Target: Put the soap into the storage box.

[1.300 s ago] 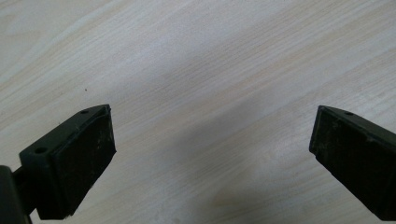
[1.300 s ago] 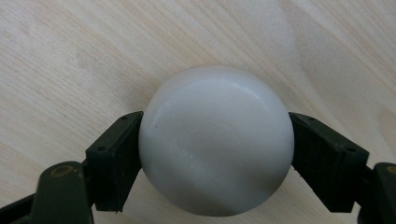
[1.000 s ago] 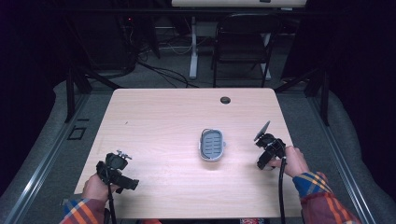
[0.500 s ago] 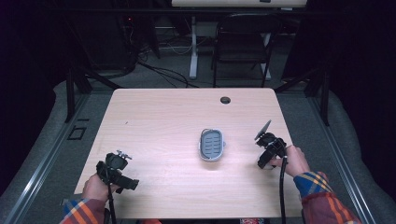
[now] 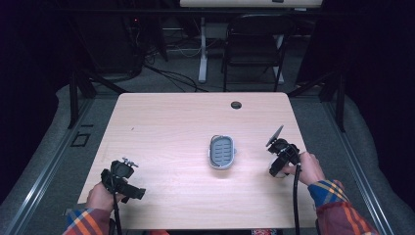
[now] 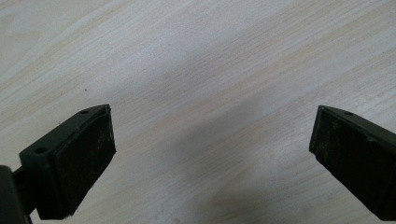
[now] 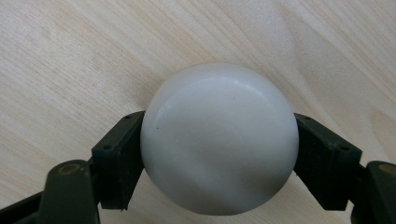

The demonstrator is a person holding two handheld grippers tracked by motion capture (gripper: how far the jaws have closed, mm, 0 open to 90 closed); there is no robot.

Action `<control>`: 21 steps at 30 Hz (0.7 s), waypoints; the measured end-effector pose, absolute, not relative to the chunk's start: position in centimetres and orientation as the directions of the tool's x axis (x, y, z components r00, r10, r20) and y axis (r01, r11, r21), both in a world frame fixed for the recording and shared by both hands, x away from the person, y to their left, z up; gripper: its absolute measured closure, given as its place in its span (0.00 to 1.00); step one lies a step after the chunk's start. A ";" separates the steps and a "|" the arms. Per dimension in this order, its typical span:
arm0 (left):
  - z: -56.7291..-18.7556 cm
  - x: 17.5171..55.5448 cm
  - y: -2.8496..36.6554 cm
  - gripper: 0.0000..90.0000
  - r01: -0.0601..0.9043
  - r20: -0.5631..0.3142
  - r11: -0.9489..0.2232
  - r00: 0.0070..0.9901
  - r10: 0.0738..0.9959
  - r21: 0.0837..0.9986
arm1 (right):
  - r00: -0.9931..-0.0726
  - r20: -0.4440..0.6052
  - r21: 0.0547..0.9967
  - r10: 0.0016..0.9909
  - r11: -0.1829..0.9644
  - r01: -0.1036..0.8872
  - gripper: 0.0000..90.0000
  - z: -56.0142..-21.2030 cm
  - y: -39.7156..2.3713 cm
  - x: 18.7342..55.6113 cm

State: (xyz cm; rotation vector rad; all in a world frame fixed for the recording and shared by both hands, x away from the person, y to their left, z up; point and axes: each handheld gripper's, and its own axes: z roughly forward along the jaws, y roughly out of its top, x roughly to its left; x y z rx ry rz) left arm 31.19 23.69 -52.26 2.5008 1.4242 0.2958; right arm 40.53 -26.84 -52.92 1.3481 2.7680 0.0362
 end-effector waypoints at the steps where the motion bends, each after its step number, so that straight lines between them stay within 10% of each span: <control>1: -52.3 31.2 23.7 0.00 0.812 0.053 -0.491 0.502 0.863 0.314 | -0.572 -0.024 0.122 0.820 0.571 0.812 0.27 -53.5 -26.7 40.2; 21: -52.3 31.2 23.6 0.00 0.813 0.053 -0.495 0.505 0.862 0.308 | -0.628 -0.023 0.076 0.778 0.627 0.775 0.27 -52.9 -25.8 40.3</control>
